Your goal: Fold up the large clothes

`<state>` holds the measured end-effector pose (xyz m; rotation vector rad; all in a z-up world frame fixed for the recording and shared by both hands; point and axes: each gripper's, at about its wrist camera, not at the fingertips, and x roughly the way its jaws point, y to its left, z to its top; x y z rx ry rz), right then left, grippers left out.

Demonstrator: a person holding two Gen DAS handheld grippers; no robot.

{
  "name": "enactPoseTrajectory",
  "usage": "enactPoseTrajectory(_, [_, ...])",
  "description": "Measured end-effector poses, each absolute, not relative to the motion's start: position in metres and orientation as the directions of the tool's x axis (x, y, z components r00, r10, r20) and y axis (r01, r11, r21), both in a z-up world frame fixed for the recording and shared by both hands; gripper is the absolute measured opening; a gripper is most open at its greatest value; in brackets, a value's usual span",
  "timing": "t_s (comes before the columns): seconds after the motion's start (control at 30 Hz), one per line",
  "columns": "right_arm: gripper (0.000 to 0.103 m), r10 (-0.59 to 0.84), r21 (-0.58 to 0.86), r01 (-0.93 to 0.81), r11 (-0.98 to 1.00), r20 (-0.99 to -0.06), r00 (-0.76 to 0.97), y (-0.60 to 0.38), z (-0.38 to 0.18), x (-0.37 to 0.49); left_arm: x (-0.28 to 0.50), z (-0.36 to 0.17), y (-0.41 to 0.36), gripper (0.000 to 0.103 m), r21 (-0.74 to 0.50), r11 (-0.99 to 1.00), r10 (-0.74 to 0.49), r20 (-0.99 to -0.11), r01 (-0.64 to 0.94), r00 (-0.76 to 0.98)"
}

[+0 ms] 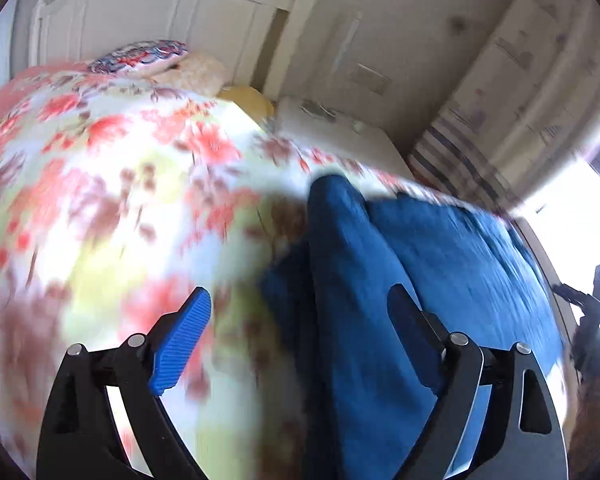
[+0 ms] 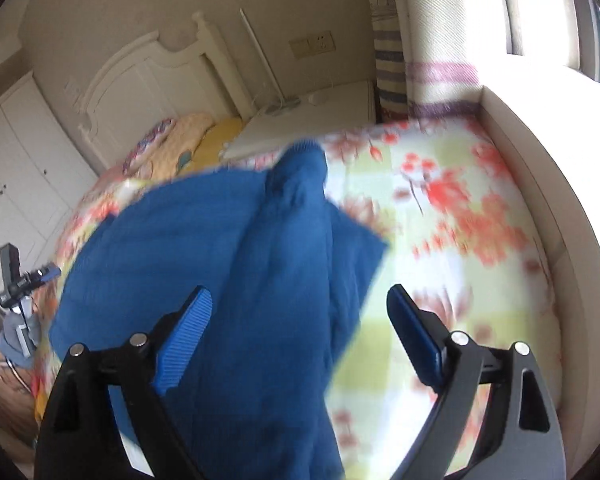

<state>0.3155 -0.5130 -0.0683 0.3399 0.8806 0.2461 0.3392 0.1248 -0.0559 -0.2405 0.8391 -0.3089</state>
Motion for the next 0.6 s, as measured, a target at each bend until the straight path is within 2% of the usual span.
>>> enactPoseTrajectory(0.13, [0.088, 0.372, 0.388, -0.104, 0.916, -0.721, 0.585, -0.494, -0.082, 0.264, 0.298, -0.061, 0.111, 0.091, -0.339, 0.909, -0.415, -0.699, 0.24, 0.583])
enactPoseTrajectory(0.2, [0.088, 0.348, 0.354, -0.111, 0.929, -0.73, 0.588, -0.482, -0.089, 0.245, 0.286, -0.072, 0.092, 0.093, -0.289, 0.918, -0.395, -0.726, 0.272, 0.562])
enactPoseTrajectory(0.27, [0.088, 0.385, 0.395, -0.122, 0.911, -0.705, 0.596, -0.477, -0.096, 0.229, 0.28, -0.084, 0.078, 0.095, -0.237, 0.928, -0.362, -0.754, 0.286, 0.548])
enactPoseTrajectory(0.33, [0.088, 0.405, 0.426, -0.115, 0.898, -0.692, 0.598, -0.474, -0.102, 0.221, 0.277, -0.096, 0.076, 0.097, -0.261, 0.924, -0.377, -0.749, 0.28, 0.544])
enactPoseTrajectory(0.4, [0.089, 0.42, 0.447, -0.112, 0.887, -0.683, 0.598, -0.47, -0.107, 0.217, 0.288, -0.107, 0.085, 0.099, -0.353, 0.901, -0.434, -0.735, 0.252, 0.522])
enactPoseTrajectory(0.43, [0.088, 0.415, 0.443, -0.111, 0.89, -0.684, 0.6, -0.47, -0.108, 0.219, 0.29, -0.107, 0.086, 0.099, -0.369, 0.894, -0.448, -0.716, 0.253, 0.535])
enactPoseTrajectory(0.47, [0.081, 0.408, 0.435, -0.109, 0.894, -0.688, 0.6, -0.468, -0.109, 0.222, 0.293, -0.107, 0.087, 0.099, -0.377, 0.89, -0.455, -0.713, 0.255, 0.533])
enactPoseTrajectory(0.5, [0.075, 0.406, 0.436, -0.103, 0.894, -0.69, 0.599, -0.465, -0.109, 0.221, 0.297, -0.107, 0.085, 0.093, -0.38, 0.889, -0.458, -0.714, 0.255, 0.53])
enactPoseTrajectory(0.57, [0.053, 0.388, 0.43, -0.085, 0.899, -0.691, 0.61, -0.459, -0.107, 0.218, 0.301, -0.108, 0.082, 0.071, -0.456, 0.85, -0.524, -0.686, 0.263, 0.504])
enactPoseTrajectory(0.6, [0.048, 0.368, 0.411, -0.08, 0.908, -0.694, 0.618, -0.454, -0.105, 0.215, 0.299, -0.108, 0.08, 0.063, -0.459, 0.85, -0.523, -0.685, 0.257, 0.507])
